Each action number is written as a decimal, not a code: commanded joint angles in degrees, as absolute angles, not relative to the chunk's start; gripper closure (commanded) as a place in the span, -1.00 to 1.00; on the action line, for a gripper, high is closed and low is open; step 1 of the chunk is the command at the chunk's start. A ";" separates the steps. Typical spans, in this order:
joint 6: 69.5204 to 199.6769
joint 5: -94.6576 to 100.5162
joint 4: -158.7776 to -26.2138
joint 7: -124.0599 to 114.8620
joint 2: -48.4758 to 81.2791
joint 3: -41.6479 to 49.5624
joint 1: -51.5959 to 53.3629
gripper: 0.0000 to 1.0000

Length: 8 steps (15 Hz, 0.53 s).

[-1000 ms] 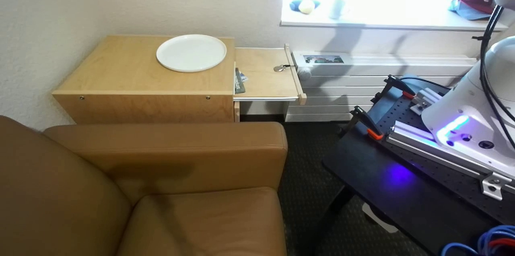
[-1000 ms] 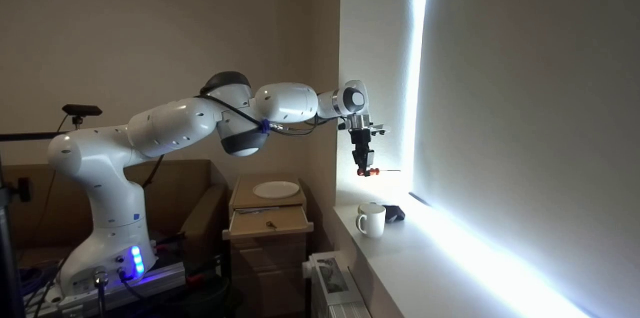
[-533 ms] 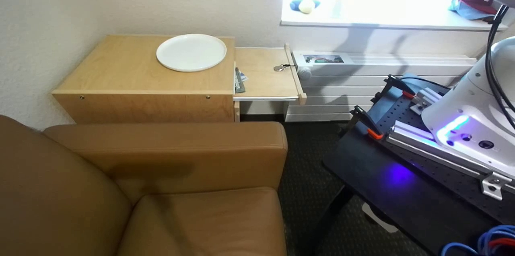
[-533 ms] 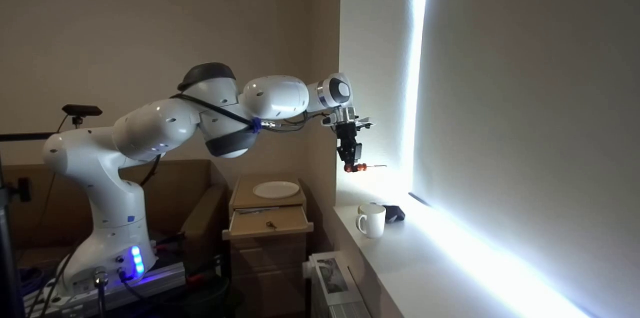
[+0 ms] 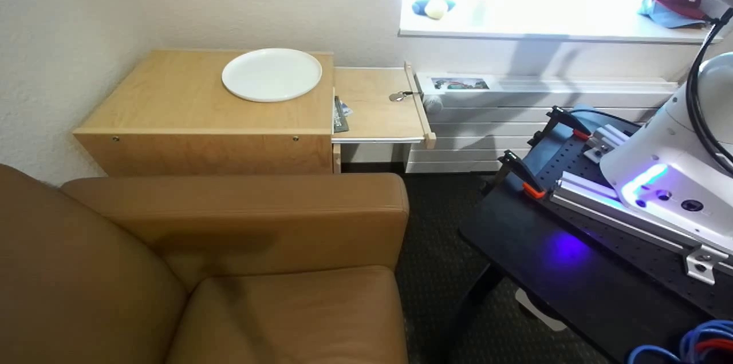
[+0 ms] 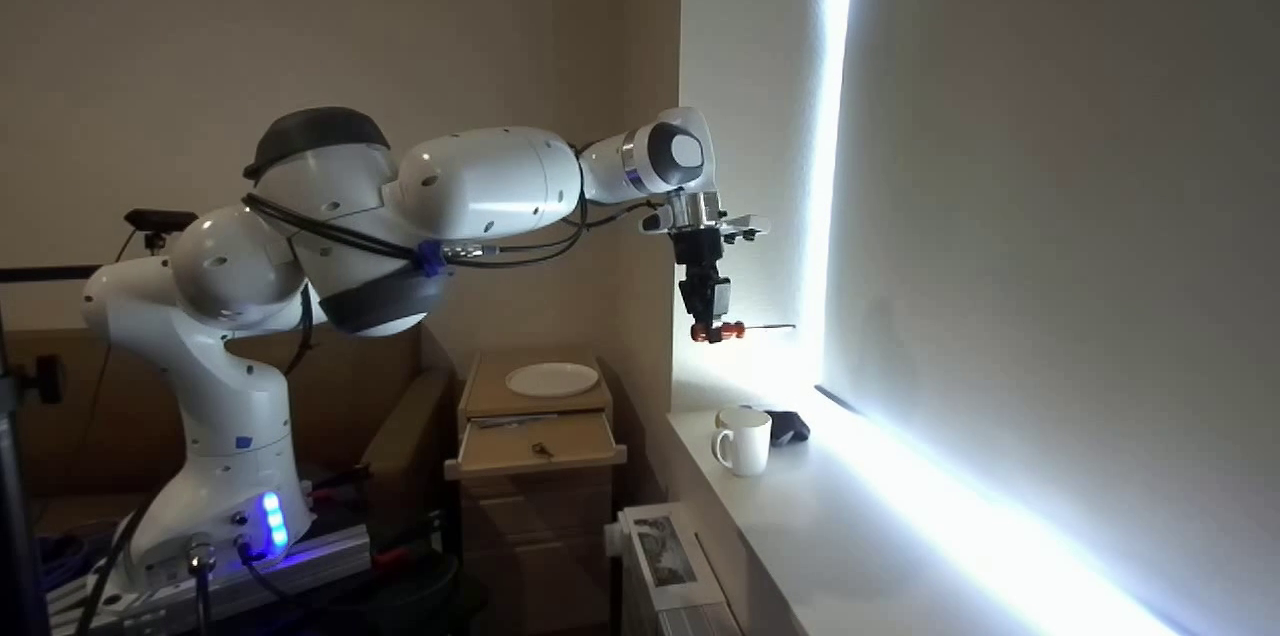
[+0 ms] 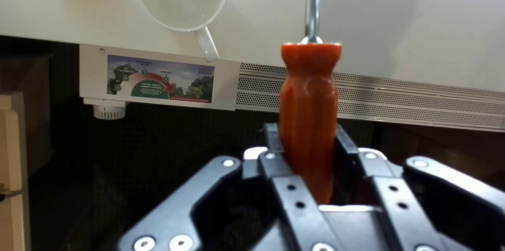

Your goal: Put the screwdriver on the open drawer

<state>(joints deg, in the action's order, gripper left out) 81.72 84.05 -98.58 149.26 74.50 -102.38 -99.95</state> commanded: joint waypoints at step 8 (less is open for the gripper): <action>92.64 89.57 -128.24 149.05 77.02 -87.96 -109.77 0.83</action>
